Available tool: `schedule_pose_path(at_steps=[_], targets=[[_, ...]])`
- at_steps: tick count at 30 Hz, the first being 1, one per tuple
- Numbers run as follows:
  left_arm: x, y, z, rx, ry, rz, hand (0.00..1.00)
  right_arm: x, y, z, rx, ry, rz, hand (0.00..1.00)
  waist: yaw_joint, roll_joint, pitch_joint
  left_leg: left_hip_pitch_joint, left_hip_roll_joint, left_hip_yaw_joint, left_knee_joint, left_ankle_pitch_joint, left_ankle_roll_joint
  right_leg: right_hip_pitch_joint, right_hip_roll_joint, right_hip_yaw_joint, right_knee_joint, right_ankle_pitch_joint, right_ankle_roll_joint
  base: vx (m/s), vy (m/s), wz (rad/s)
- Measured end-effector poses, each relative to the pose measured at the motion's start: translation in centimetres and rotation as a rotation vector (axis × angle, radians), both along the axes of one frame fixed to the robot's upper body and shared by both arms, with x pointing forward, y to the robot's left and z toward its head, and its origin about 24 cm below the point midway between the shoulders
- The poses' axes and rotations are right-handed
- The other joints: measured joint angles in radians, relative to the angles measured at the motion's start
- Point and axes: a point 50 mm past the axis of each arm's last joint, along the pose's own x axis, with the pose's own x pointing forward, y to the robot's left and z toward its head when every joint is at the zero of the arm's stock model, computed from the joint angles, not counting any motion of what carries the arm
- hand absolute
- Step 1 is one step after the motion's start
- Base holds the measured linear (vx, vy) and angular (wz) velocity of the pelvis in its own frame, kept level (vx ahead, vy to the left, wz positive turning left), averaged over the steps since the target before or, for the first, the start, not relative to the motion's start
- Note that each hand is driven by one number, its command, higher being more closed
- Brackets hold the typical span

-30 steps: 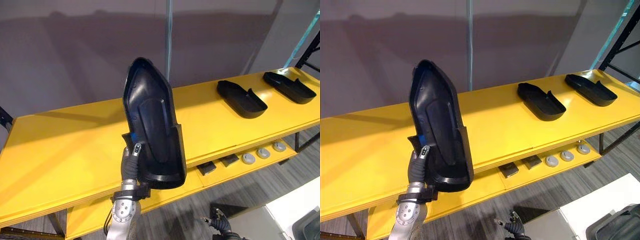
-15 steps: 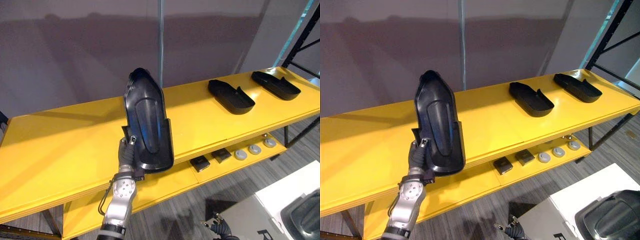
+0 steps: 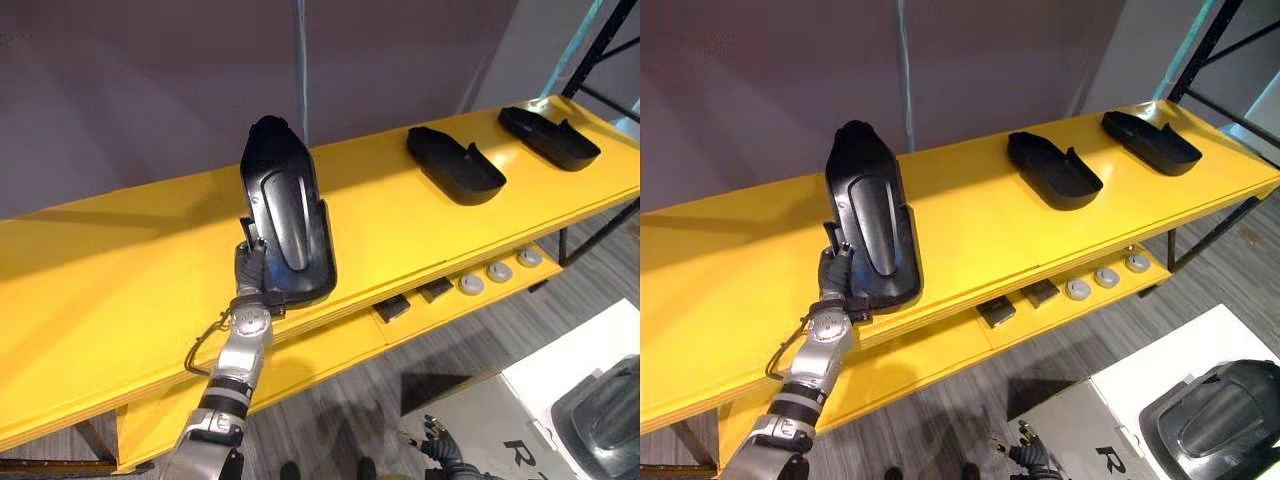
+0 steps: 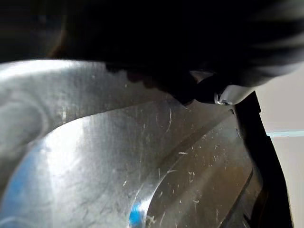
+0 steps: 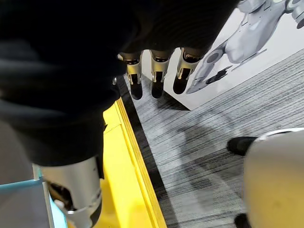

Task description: Walk over and take plastic housings, then place them on the shelf

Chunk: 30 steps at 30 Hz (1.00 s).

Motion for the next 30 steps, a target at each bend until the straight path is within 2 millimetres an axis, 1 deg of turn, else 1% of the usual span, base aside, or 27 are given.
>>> schedule_pose_path(at_steps=[5,7,8,9,14,16,20,22,24,27,30], targets=[[1.4,0.0,1.0,-0.005,-0.002,0.011,1.00,0.7,0.5,0.2,0.010,-0.018,0.022,0.00,-0.002,0.001,0.014,-0.017,0.008,0.024,0.000,0.003,-0.005,-0.027,0.006,0.012,0.004,0.000,0.000,-0.02,-0.013,-0.09],[1.6,0.2,1.1,-0.007,0.003,0.026,1.00,1.0,0.7,0.5,0.018,-0.041,0.017,0.00,-0.018,0.003,0.015,-0.027,0.013,0.026,0.000,0.003,-0.005,-0.043,0.009,0.014,0.014,0.000,-0.001,-0.06,-0.012,-0.10],[1.9,0.0,1.7,-0.013,-0.010,0.024,1.00,1.1,0.7,0.7,0.021,-0.055,0.012,0.00,-0.018,0.003,0.015,-0.038,0.017,0.027,-0.001,0.002,-0.007,-0.063,0.012,0.025,0.027,-0.003,-0.005,-0.10,-0.008,-0.14],[2.3,-0.2,2.3,-0.014,-0.026,0.018,0.00,1.2,0.6,0.9,0.019,-0.068,0.012,0.00,-0.016,0.004,0.016,-0.051,0.020,0.033,-0.004,0.002,-0.008,-0.085,0.014,0.031,0.038,-0.003,-0.006,-0.11,-0.005,-0.16],[3.0,-1.3,3.0,-0.029,-0.030,0.002,0.00,0.0,0.5,0.6,0.020,-0.044,0.007,0.00,-0.015,0.004,0.016,-0.065,0.020,0.056,-0.004,0.001,-0.009,-0.117,0.014,0.055,0.055,-0.001,-0.009,-0.07,0.008,-0.14],[3.6,-2.0,3.6,-0.036,-0.032,0.002,0.00,0.1,0.7,1.0,0.023,-0.066,0.014,0.00,-0.015,0.004,0.016,-0.080,0.020,0.061,-0.004,0.001,-0.009,-0.135,0.013,0.059,0.062,0.000,-0.009,-0.06,0.014,-0.09],[4.0,-3.0,4.5,-0.058,-0.044,-0.013,0.00,0.2,0.7,1.0,0.025,-0.069,0.011,0.00,-0.014,0.004,0.016,-0.087,0.020,0.066,-0.004,0.001,-0.010,-0.144,0.013,0.062,0.063,0.000,-0.010,-0.01,0.003,-0.02],[4.2,-3.6,5.0,-0.080,-0.055,-0.018,0.00,0.5,0.7,1.4,0.024,-0.096,0.010,0.00,-0.010,0.004,0.016,-0.097,0.020,0.068,-0.004,0.001,-0.010,-0.154,0.013,0.062,0.063,0.000,-0.010,0.00,0.000,0.00],[4.3,-3.9,5.1,-0.086,-0.056,-0.023,0.00,0.7,0.7,1.6,0.025,-0.107,0.007,0.00,-0.008,0.004,0.016,-0.097,0.020,0.068,-0.003,0.002,-0.010,-0.154,0.013,0.062,0.063,0.000,-0.010,0.00,0.000,0.00],[4.4,-4.9,5.3,-0.133,-0.052,-0.033,0.00,1.1,0.6,1.9,0.022,-0.126,0.004,0.00,0.005,0.004,0.016,-0.097,0.020,0.067,0.000,0.005,-0.014,-0.154,0.013,0.061,0.063,0.000,-0.010,0.00,0.000,0.00],[4.3,-5.3,5.2,-0.188,-0.042,-0.028,0.00,1.2,0.6,2.0,0.019,-0.131,0.002,0.00,0.007,0.005,0.015,-0.097,0.020,0.057,0.000,0.009,-0.018,-0.151,0.013,0.055,0.063,0.000,-0.010,-0.02,-0.007,0.05]])
